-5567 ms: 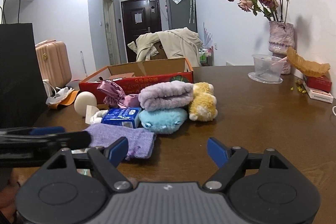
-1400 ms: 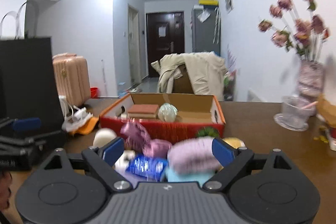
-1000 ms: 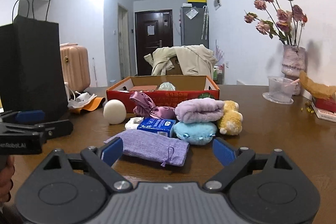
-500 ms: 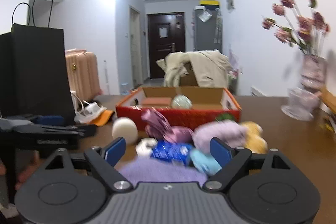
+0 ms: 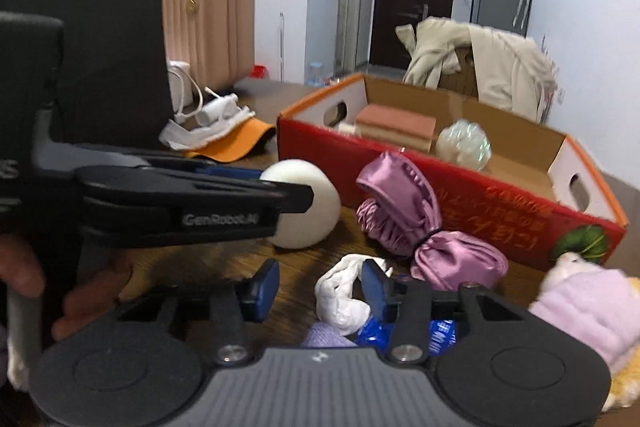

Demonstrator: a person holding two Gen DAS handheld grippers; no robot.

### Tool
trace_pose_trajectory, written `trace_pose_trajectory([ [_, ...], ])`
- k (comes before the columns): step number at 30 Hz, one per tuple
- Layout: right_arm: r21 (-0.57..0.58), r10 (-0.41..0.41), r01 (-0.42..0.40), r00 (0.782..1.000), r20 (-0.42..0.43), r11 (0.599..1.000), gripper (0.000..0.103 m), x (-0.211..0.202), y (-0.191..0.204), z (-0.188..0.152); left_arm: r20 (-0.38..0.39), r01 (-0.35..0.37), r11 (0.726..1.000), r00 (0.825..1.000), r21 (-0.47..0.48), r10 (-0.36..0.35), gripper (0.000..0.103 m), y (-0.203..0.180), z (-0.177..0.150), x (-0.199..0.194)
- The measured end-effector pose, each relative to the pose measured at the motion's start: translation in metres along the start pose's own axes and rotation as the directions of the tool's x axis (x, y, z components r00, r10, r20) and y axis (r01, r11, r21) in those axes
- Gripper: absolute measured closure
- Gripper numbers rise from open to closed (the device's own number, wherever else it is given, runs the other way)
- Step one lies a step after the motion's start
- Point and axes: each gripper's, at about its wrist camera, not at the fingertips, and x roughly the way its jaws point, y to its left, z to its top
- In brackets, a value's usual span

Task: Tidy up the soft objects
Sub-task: 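Grasp the white foam cylinder with the left tool while the right tool grasps white tissue, then lower the foam cylinder and tissue into the box and open both tools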

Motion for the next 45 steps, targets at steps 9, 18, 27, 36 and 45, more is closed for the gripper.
trace_pose_trajectory([
  [9,0.096,-0.02,0.021,1.0,-0.014,0.995,0.089,0.013,-0.011,-0.008,0.035,0.018,1.0,0.999,0.003,-0.018,0.072,-0.002,0.004,-0.014],
  [18,0.136,-0.066,0.036,0.973,0.222,0.99,0.088,-0.086,-0.027,0.011,0.191,-0.025,1.0,0.981,0.0,0.024,0.072,-0.035,0.034,-0.105],
  [27,0.152,-0.103,0.057,0.942,0.319,0.987,0.088,-0.177,-0.052,-0.017,0.206,0.022,0.999,0.978,0.024,-0.026,0.072,-0.091,0.021,-0.148],
  [36,0.172,-0.122,0.069,0.941,0.315,0.983,0.088,-0.18,-0.086,-0.018,0.19,0.003,0.998,0.982,0.064,-0.015,0.072,-0.115,0.037,-0.122],
  [45,0.17,-0.114,0.073,0.962,0.249,0.983,0.088,-0.093,-0.159,0.057,0.154,-0.065,0.998,0.986,0.017,0.061,0.072,-0.087,0.106,-0.019],
])
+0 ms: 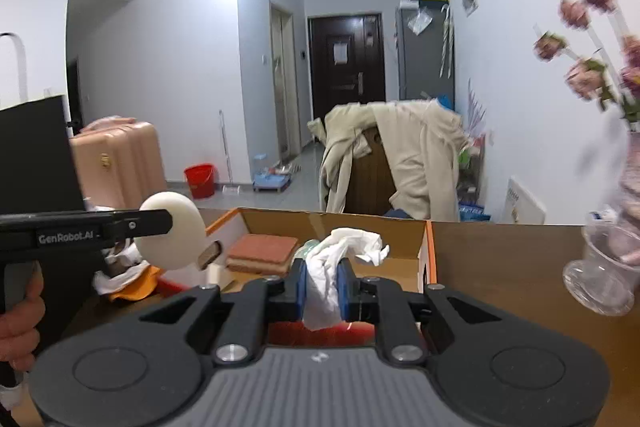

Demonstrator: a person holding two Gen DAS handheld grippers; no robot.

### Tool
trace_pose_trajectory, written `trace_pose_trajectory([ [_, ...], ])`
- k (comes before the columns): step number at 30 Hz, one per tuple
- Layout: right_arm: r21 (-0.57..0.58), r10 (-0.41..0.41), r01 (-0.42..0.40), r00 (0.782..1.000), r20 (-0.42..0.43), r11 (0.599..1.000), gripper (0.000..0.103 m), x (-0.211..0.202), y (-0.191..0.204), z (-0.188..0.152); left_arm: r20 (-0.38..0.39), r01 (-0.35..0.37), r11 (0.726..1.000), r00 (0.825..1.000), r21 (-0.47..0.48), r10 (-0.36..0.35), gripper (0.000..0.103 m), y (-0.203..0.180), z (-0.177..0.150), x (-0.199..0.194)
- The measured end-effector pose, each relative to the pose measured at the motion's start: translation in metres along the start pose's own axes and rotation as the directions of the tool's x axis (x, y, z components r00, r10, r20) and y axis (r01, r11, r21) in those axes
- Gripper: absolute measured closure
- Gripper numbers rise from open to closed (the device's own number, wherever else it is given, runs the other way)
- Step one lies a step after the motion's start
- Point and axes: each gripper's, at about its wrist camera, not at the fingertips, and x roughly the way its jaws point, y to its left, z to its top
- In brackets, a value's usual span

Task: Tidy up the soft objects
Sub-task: 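Lower the foam cylinder and tissue into the box and open both tools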

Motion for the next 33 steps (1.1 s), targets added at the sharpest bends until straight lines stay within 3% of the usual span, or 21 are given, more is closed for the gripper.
trace_pose_trajectory([
  [5,0.045,-0.003,0.009,0.991,-0.134,0.999,0.086,0.1,-0.037,0.031,-0.115,-0.078,0.997,0.991,-0.023,0.075,0.072,0.02,0.009,0.082],
  [7,0.069,-0.029,0.043,0.98,-0.195,0.997,0.086,0.142,-0.048,0.04,-0.141,-0.089,0.995,0.987,-0.034,0.083,0.072,0.032,0.009,0.104],
  [10,0.092,-0.006,0.031,0.965,-0.262,0.995,0.086,0.196,-0.054,0.047,-0.219,-0.094,0.988,0.974,-0.121,0.065,0.071,0.054,0.012,0.136],
  [12,0.135,0.021,0.022,0.951,-0.308,0.991,0.084,0.231,-0.057,0.049,-0.244,-0.093,0.991,0.968,-0.1,0.066,0.07,0.053,0.011,0.151],
  [15,0.167,0.02,0.038,0.942,-0.335,0.985,0.078,0.269,-0.059,0.046,-0.263,-0.091,0.994,0.962,-0.056,0.074,0.058,0.049,0.004,0.167],
  [16,0.19,0.046,0.021,0.938,-0.345,0.982,0.076,0.277,-0.06,0.045,-0.274,-0.085,0.995,0.959,-0.048,0.068,0.049,0.048,0.002,0.168],
  [17,0.205,0.07,0.003,0.936,-0.345,0.979,0.069,0.279,-0.059,0.044,-0.276,-0.074,0.996,0.959,-0.047,0.059,0.037,0.049,0.0,0.166],
  [18,0.223,0.087,-0.012,0.939,-0.332,0.975,0.055,0.279,-0.06,0.045,-0.262,-0.066,0.997,0.964,-0.046,0.051,0.033,0.05,0.0,0.163],
  [19,0.232,0.096,-0.022,0.946,-0.309,0.972,0.048,0.275,-0.06,0.046,-0.248,-0.073,0.996,0.967,-0.048,0.059,0.032,0.051,0.001,0.16],
  [27,0.189,0.068,-0.026,0.973,-0.223,0.982,0.047,0.214,-0.061,0.074,-0.195,-0.115,0.991,0.976,-0.073,0.099,0.032,0.052,0.022,0.128],
  [33,0.114,0.034,-0.014,0.984,-0.177,0.993,0.044,0.135,-0.058,0.091,-0.118,-0.101,0.994,0.988,-0.045,0.095,0.029,0.036,0.032,0.058],
])
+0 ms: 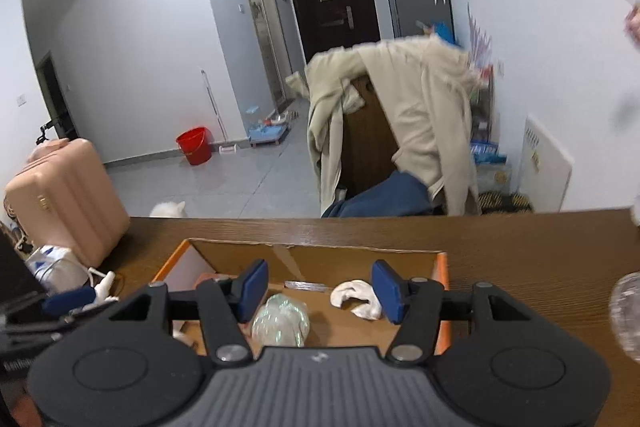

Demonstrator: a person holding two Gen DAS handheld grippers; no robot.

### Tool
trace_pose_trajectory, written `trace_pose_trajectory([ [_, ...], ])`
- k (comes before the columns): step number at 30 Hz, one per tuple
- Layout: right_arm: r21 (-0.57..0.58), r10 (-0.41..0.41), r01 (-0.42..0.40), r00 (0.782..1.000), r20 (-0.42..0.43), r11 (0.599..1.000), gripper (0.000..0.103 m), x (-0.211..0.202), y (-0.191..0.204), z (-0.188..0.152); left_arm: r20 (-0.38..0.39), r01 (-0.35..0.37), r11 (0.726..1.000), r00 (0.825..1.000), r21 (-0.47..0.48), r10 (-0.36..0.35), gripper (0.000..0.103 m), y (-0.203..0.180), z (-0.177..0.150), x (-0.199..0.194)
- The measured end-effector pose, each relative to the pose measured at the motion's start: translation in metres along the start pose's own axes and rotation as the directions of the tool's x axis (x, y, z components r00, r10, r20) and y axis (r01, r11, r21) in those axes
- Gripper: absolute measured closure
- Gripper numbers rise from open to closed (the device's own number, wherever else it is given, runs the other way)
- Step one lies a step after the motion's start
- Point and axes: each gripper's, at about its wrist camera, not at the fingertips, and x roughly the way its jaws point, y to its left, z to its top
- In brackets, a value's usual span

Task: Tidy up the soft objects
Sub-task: 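Lower the foam cylinder and tissue into the box and open both tools, then move both tools back toward the purple sachet on the table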

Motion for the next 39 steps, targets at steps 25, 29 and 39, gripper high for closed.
trace_pose_trajectory([
  [25,-0.039,-0.124,0.132,0.98,0.158,0.991,0.025,-0.279,0.05,-0.329,0.07,0.126,0.979,0.988,0.162,-0.139,0.011,-0.036,-0.231,-0.245],
  [29,-0.038,-0.193,0.201,0.97,0.147,0.979,0.025,-0.284,0.047,-0.346,0.08,0.097,0.978,0.99,0.182,-0.113,0.011,-0.033,-0.226,-0.246],
  [39,0.015,-0.057,0.056,0.991,0.118,0.998,0.026,-0.257,0.063,-0.327,0.028,0.117,0.986,0.992,0.118,-0.121,0.019,-0.025,-0.214,-0.205],
])
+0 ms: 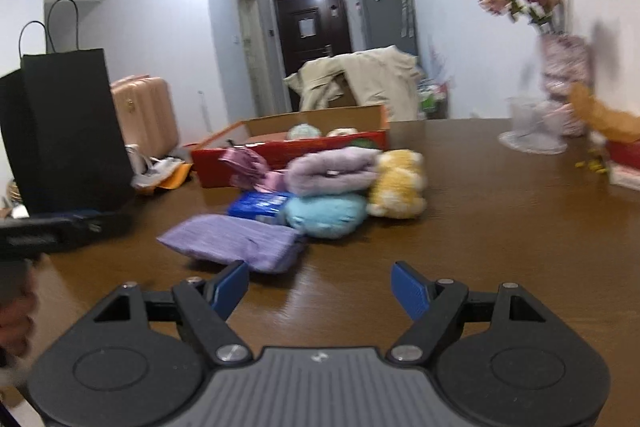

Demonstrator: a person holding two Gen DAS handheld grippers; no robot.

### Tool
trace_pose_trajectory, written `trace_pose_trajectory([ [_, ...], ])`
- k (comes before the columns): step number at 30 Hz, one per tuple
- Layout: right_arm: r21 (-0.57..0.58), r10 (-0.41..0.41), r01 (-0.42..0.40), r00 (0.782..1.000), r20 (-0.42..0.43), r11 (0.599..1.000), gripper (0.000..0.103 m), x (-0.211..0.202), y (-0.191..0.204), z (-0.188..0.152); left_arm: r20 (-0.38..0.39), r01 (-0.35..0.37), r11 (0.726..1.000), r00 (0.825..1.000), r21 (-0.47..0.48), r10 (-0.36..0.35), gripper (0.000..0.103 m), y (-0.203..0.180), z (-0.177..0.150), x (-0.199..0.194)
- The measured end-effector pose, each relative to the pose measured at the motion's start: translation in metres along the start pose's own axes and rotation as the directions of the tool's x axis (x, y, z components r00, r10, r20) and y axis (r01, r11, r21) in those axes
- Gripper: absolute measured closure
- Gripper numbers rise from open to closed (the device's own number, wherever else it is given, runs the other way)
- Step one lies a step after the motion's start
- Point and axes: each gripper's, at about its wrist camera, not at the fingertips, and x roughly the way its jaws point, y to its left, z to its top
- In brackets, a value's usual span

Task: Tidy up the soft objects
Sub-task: 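Move both tools back toward the purple sachet on the table, then grasp the purple lavender sachet with the right tool and lift it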

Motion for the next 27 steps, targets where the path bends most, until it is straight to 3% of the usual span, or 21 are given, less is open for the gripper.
trace_pose_trajectory([
  [7,0.022,0.01,-0.008,0.998,-0.058,1.0,0.031,0.074,0.024,0.024,-0.117,0.064,0.996,0.991,-0.059,-0.07,0.042,0.018,0.005,0.065],
  [11,0.004,-0.019,0.019,0.994,-0.106,1.0,0.044,0.113,0.035,0.024,-0.172,0.141,0.986,0.973,-0.086,-0.154,0.064,0.029,0.001,0.086],
  [16,-0.027,-0.045,0.042,0.988,-0.146,0.999,0.057,0.136,0.043,0.024,-0.183,0.237,0.965,0.949,-0.114,-0.255,0.082,0.037,-0.001,0.093],
  [22,-0.089,-0.072,0.057,0.981,-0.181,0.994,0.061,0.141,0.055,0.019,-0.189,0.267,0.959,0.941,-0.096,-0.281,0.091,0.031,-0.004,0.086],
  [25,-0.118,-0.082,0.06,0.978,-0.19,0.991,0.07,0.137,0.06,0.017,-0.2,0.262,0.961,0.94,-0.088,-0.275,0.092,0.028,-0.006,0.079],
  [27,-0.127,-0.066,0.042,0.979,-0.195,0.991,0.08,0.132,0.063,0.014,-0.199,0.264,0.961,0.94,-0.087,-0.277,0.092,0.026,-0.01,0.072],
])
